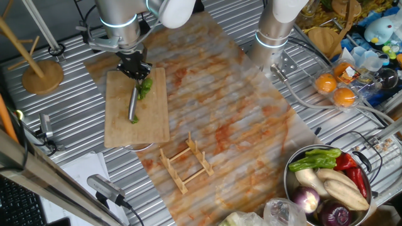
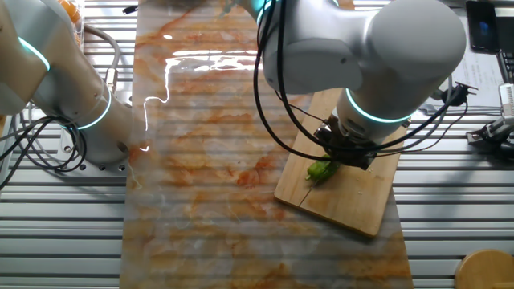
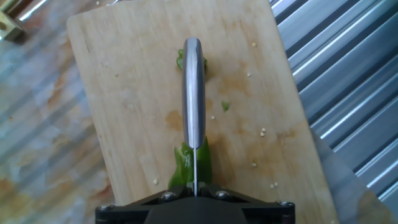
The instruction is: Chop the chili peppers
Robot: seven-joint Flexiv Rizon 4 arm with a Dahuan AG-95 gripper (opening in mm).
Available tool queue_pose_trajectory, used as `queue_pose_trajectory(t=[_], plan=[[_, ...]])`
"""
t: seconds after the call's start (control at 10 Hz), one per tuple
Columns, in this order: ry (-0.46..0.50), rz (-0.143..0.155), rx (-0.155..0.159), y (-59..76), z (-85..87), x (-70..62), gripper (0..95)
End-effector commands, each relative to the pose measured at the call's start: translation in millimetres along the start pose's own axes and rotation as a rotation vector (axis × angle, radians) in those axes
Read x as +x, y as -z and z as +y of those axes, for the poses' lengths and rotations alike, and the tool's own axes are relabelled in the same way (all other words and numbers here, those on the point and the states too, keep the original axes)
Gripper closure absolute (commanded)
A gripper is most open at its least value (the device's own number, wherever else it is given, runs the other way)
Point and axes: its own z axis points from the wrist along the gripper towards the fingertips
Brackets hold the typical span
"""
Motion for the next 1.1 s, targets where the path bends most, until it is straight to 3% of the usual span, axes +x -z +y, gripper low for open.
queue_pose_trajectory(t=[0.1,0.7,0.8,1.0,1.1], plan=[[-0.006,0.023,-0.010,-0.2,0.1,0.3,76.0],[-0.023,0.085,-0.045,-1.4,-0.3,-0.3,76.0],[-0.024,0.096,-0.051,-1.4,0.0,0.0,95.0],[-0.026,0.134,-0.068,-0.5,1.0,1.9,95.0],[-0.021,0.144,-0.060,-0.2,1.3,2.5,95.0]])
